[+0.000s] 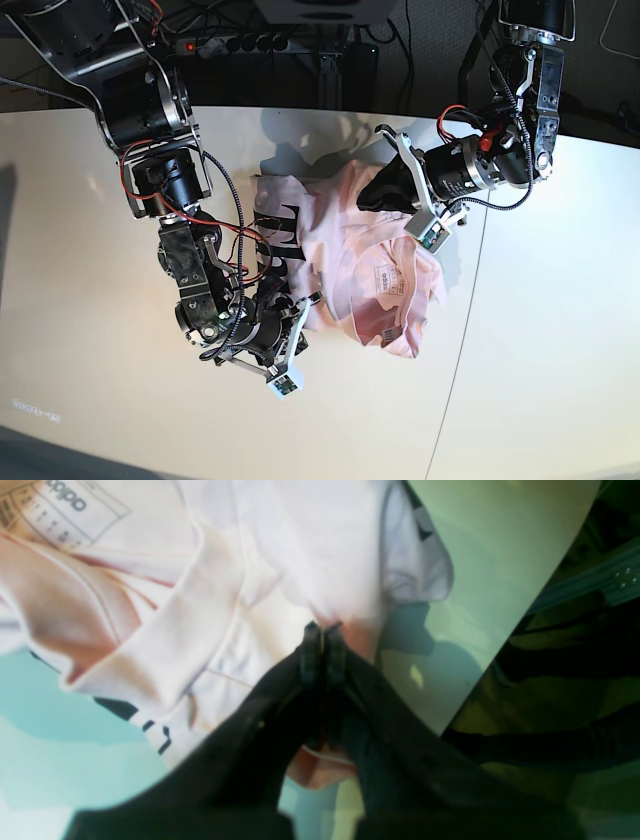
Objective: Fold the T-shirt properly
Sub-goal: 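Grasp the bundle's sides with both grippers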
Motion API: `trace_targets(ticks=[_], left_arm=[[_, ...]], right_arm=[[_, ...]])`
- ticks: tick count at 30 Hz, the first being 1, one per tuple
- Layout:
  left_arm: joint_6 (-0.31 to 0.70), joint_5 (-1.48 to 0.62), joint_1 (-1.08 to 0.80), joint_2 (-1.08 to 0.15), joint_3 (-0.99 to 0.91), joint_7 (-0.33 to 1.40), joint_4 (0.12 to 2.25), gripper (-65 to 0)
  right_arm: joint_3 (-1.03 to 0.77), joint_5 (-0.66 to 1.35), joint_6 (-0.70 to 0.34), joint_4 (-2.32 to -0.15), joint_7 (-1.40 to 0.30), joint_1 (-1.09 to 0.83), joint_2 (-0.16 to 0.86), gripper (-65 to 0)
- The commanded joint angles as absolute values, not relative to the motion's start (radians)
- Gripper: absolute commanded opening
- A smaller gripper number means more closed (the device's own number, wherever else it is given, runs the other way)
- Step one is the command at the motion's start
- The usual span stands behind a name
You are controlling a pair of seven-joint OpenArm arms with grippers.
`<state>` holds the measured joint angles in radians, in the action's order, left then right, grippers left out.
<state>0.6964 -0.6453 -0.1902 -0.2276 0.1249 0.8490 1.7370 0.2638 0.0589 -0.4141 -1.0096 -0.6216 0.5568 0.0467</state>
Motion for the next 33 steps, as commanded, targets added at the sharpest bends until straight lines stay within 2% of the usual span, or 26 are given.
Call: trace_targets(ticks=[1, 6, 15, 26, 33], left_arm=[[0.698, -0.656, -0.179, -0.236, 0.123, 0.825, 1.751, -63.5], [0.698, -0.608, -0.18, -0.276, 0.123, 0.807, 1.751, -63.5], [0.698, -0.608, -0.18, -0.393, 0.123, 0.754, 1.735, -63.5], [0.698, -0.607, -0.123, -0.394, 0.123, 0.729, 1.659, -63.5], [0.698, -0.586, -0.042, -0.394, 0.123, 0.726, 1.572, -63.5]], right_arm=[[0.267, 0.068, -0.392, -1.024, -0.619, 0.588, 0.044, -65.0], [0.281, 0.137, -0.392, -1.025, -0.729, 0.572, 0.046, -65.0], [0.281, 0.176, -0.392, -1.105, -0.73, 0.461, 0.111, -65.0], [0.277, 0.203, -0.389, -1.386, -0.805, 0.282, 0.181, -65.0], [0.24, 0.249, -0.389, -1.448, -0.816, 0.192, 0.205, -65.0]])
